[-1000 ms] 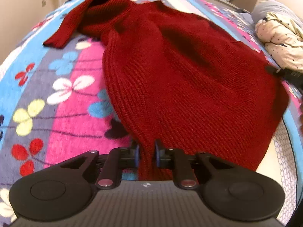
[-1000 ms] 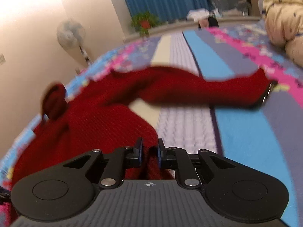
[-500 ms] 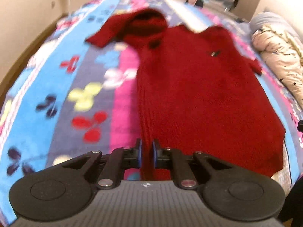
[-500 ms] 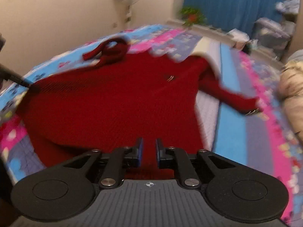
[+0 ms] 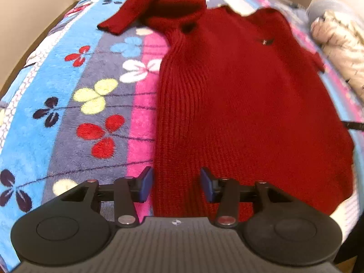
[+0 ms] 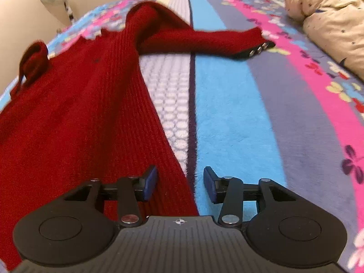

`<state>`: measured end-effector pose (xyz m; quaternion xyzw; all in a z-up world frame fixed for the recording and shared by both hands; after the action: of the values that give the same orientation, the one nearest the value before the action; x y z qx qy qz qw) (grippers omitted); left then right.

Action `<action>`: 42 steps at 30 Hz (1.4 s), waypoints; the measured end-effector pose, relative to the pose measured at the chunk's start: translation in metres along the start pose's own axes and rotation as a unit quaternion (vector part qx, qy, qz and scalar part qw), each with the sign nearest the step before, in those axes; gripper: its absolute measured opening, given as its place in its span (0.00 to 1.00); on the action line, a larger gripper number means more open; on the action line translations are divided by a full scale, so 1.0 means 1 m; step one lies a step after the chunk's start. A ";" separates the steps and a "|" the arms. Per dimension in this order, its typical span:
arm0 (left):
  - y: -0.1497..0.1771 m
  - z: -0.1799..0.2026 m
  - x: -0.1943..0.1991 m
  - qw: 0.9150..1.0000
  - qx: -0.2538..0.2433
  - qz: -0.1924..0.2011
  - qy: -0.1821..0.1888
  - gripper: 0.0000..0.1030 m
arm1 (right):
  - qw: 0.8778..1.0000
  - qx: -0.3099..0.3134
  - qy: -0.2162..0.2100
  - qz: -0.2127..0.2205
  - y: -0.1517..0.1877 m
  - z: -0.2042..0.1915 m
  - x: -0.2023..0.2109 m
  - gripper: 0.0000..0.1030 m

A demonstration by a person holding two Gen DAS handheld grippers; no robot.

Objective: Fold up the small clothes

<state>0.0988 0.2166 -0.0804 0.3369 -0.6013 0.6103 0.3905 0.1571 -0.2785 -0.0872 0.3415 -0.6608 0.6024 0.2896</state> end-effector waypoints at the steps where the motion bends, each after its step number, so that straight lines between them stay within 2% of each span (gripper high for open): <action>1: -0.001 0.002 -0.005 1.000 0.000 -0.010 -0.005 0.49 | 1.000 0.013 -0.004 0.005 0.000 -0.004 0.000 0.29; 2: 0.000 0.003 -0.009 1.000 -0.001 -0.013 -0.008 0.48 | 0.999 0.030 -0.021 0.011 0.001 -0.009 0.005 0.14; 3: -0.001 0.003 -0.010 1.000 -0.004 -0.011 -0.010 0.43 | 0.999 0.038 -0.016 0.024 0.000 -0.012 0.011 0.06; 4: -0.002 0.006 -0.010 1.000 -0.008 -0.007 -0.011 0.35 | 0.998 0.039 -0.007 0.044 0.001 -0.010 0.022 0.06; 5: -0.004 0.007 -0.011 1.000 -0.011 -0.004 -0.008 0.17 | 0.997 0.019 0.010 0.077 0.001 -0.002 0.040 0.05; 6: -0.004 0.010 -0.007 1.000 -0.017 0.002 -0.009 0.11 | 0.994 -0.016 0.022 0.110 0.000 0.009 0.062 0.05; 8: -0.002 0.016 0.002 1.000 -0.029 0.012 0.001 0.11 | 0.984 -0.086 0.002 0.159 0.003 0.037 0.109 0.05; 10: 0.002 0.028 0.022 0.998 -0.052 0.042 0.021 0.10 | 0.982 -0.081 0.005 0.172 0.018 0.048 0.137 0.02; 11: 0.005 0.031 0.029 0.996 -0.062 0.053 0.024 0.10 | 0.983 -0.067 0.040 0.165 0.027 0.049 0.140 0.00; 12: 0.008 0.034 0.035 0.996 -0.067 0.059 0.024 0.10 | 0.981 -0.048 0.116 0.150 0.036 0.053 0.139 0.00; 13: 0.012 0.033 0.038 0.996 -0.069 0.060 0.018 0.10 | 0.978 -0.047 0.155 0.132 0.043 0.064 0.138 0.00; 14: 0.014 0.032 0.037 0.996 -0.069 0.056 0.010 0.10 | 0.978 -0.088 0.152 0.114 0.048 0.084 0.137 0.00; 15: 0.015 0.029 0.036 0.997 -0.066 0.050 0.005 0.10 | 0.980 -0.132 0.114 0.099 0.051 0.100 0.133 0.00; 17: 0.014 0.021 0.030 0.998 -0.057 0.033 0.001 0.11 | 0.985 -0.161 0.026 0.062 0.059 0.113 0.117 0.00; 18: 0.014 0.016 0.025 0.999 -0.046 0.020 0.000 0.12 | 0.986 -0.159 0.005 0.051 0.059 0.110 0.110 0.03; 20: 0.011 0.007 0.016 1.000 -0.021 0.004 -0.011 0.13 | 0.990 -0.126 -0.012 0.058 0.055 0.099 0.099 0.06; 21: 0.009 0.006 0.017 1.000 -0.011 0.003 -0.007 0.18 | 0.993 -0.103 -0.016 0.058 0.052 0.089 0.092 0.20; 22: 0.007 0.005 0.017 1.000 0.002 0.006 0.004 0.22 | 0.995 -0.085 -0.020 0.055 0.049 0.080 0.084 0.41; 23: 0.006 0.004 0.017 1.000 0.011 0.008 0.015 0.35 | 0.996 -0.075 -0.024 0.052 0.045 0.073 0.077 0.49; 24: 0.006 0.006 0.016 1.000 0.015 0.006 0.020 0.43 | 0.997 -0.065 -0.027 0.045 0.042 0.067 0.069 0.54; 26: 0.006 0.011 0.009 1.000 0.008 -0.007 0.017 0.44 | 0.999 -0.045 -0.015 0.024 0.036 0.056 0.051 0.54; 28: 0.009 0.016 0.001 1.000 -0.006 -0.024 -0.004 0.44 | 0.999 -0.031 0.009 0.011 0.037 0.043 0.039 0.56; 29: 0.011 0.018 -0.004 0.999 -0.012 -0.028 -0.010 0.44 | 0.999 -0.018 0.022 0.015 0.038 0.036 0.038 0.55; 30: 0.012 0.019 -0.005 0.999 -0.016 -0.027 -0.012 0.43 | 0.999 0.004 0.027 0.021 0.037 0.027 0.039 0.41; 31: 0.013 0.020 -0.005 0.999 -0.021 -0.024 -0.013 0.41 | 0.999 0.018 0.015 0.026 0.038 0.020 0.040 0.15; 33: 0.016 0.023 -0.004 0.999 -0.030 -0.018 -0.008 0.21 | 0.998 0.037 0.034 0.041 0.037 0.010 0.045 0.07; 34: 0.016 0.025 -0.001 0.999 -0.036 -0.011 -0.008 0.11 | 0.998 0.033 0.033 0.045 0.038 0.010 0.050 0.06; 36: 0.019 0.029 0.010 0.999 -0.040 0.010 -0.012 0.10 | 0.997 -0.004 0.026 0.075 0.035 0.021 0.073 0.06; 39: 0.023 0.032 0.043 0.997 -0.031 0.067 0.030 0.09 | 0.988 -0.061 0.001 0.139 0.029 0.048 0.122 0.04; 41: 0.030 0.032 0.063 0.994 -0.018 0.094 0.059 0.09 | 0.986 -0.056 -0.009 0.157 0.035 0.058 0.147 0.04; 42: 0.033 0.032 0.068 0.993 -0.014 0.096 0.066 0.09 | 0.987 -0.043 0.004 0.153 0.040 0.058 0.152 0.04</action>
<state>0.0360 0.1906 -0.0350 0.2315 -0.6122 0.6572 0.3737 0.0362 -0.3501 0.0032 0.2211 -0.7297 0.6118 0.2107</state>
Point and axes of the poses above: each gripper's, at about its wrist camera, not at the fingertips, and x roughly against the way its jaws point, z to its right, y to its underside, the point moved 2 cm from there along -x, roughly the way its jaws point, and after that the axes turned 2 degrees about -y, right-handed, at the moved point
